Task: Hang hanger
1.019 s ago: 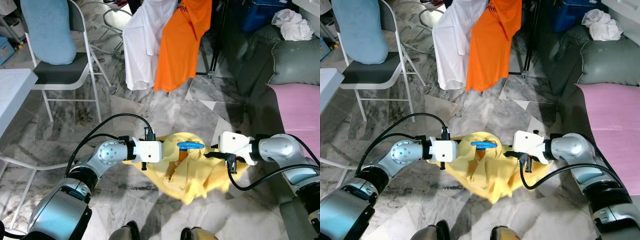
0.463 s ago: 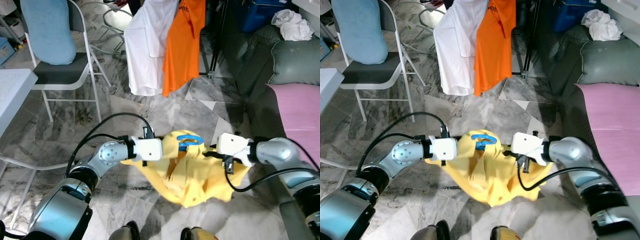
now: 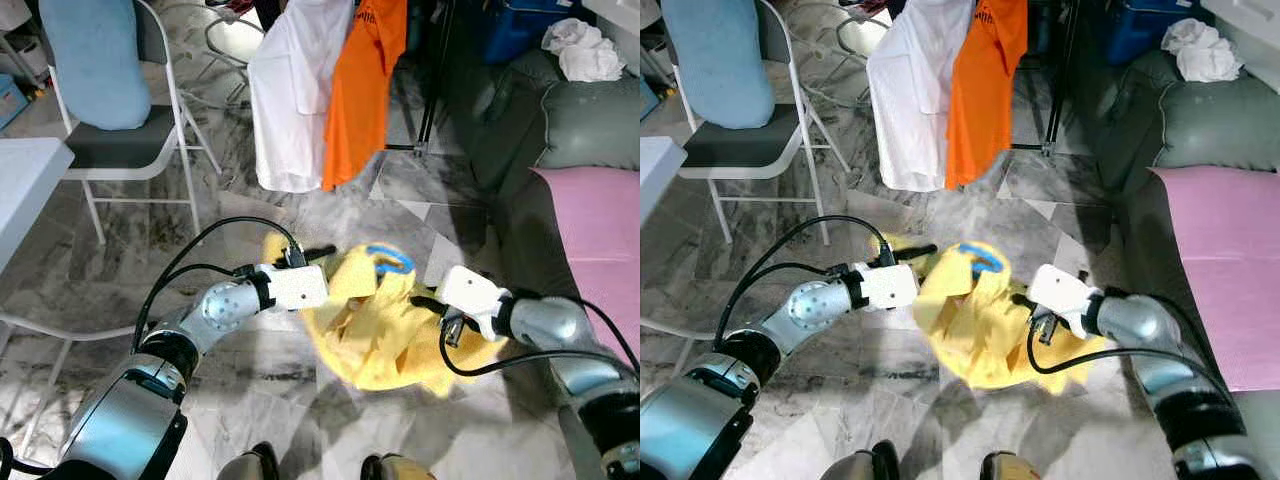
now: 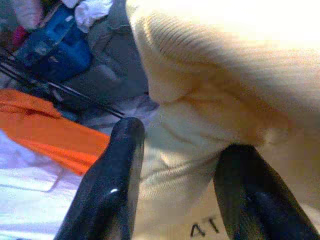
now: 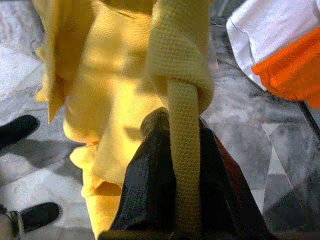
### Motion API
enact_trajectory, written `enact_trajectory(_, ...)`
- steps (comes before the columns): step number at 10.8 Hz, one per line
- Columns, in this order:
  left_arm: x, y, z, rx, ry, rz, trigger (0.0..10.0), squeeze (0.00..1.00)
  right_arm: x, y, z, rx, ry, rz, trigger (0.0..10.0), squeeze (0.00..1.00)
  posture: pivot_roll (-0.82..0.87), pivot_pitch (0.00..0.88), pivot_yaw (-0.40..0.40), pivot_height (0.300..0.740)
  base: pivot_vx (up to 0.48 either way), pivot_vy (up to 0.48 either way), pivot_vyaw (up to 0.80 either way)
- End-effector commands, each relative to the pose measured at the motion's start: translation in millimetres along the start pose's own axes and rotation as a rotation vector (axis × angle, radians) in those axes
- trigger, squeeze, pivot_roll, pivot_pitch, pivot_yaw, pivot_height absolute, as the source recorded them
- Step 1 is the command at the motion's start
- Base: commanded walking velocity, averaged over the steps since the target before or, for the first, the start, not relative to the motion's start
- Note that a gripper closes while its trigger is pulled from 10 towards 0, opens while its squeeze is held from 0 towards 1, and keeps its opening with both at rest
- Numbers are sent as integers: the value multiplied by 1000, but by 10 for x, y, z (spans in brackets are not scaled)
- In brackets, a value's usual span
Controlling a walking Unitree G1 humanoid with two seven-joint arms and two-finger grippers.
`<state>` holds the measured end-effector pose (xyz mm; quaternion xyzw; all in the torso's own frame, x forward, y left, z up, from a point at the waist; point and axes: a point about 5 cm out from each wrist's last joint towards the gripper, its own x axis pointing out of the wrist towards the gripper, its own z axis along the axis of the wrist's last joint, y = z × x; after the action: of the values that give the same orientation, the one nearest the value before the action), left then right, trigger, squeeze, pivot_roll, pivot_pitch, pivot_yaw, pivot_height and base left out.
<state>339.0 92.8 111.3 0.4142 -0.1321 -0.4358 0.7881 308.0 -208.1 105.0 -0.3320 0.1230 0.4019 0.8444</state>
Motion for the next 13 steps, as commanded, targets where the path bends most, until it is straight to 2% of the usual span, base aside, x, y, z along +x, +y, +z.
enact_trajectory(1, -42, 59, -52, 27, 35, 39, 10000, 1000, -5, 2, 53, 30, -44, -52, 0, 0, -257, 151, 26, 740, 0, 0, 0)
enact_trajectory(3, -71, 141, -88, 6, 59, 139, 10000, 1000, 20, 30, 21, 82, -27, -125, 0, 0, -260, 148, 24, 740, 0, 0, 0)
enact_trajectory(4, -115, 171, -140, -134, 71, 256, 10000, 1000, 78, 118, -3, 143, -9, -181, 0, 0, -262, 153, 29, 740, 0, 0, 0)
enact_trajectory(5, -136, 125, -191, -211, 96, 299, 10000, 1000, 100, 156, -21, 195, 4, -231, 0, 0, -263, 154, 29, 740, 0, 0, 0)
enact_trajectory(7, -180, -80, -344, -565, 173, 482, 10000, 1000, 131, 237, -95, 421, 21, -420, 0, 0, -258, 159, 24, 740, 0, 0, 0)
enact_trajectory(10, -253, -338, -473, -893, 259, 676, 10000, 1000, 79, 296, -157, 637, 28, -653, 0, 0, -248, 148, 32, 740, 0, 0, 0)
enact_trajectory(13, -312, -419, -497, -958, 266, 721, 10000, 1000, 31, 534, -268, 755, 94, -782, 0, 0, -241, 136, 30, 740, 0, 0, 0)
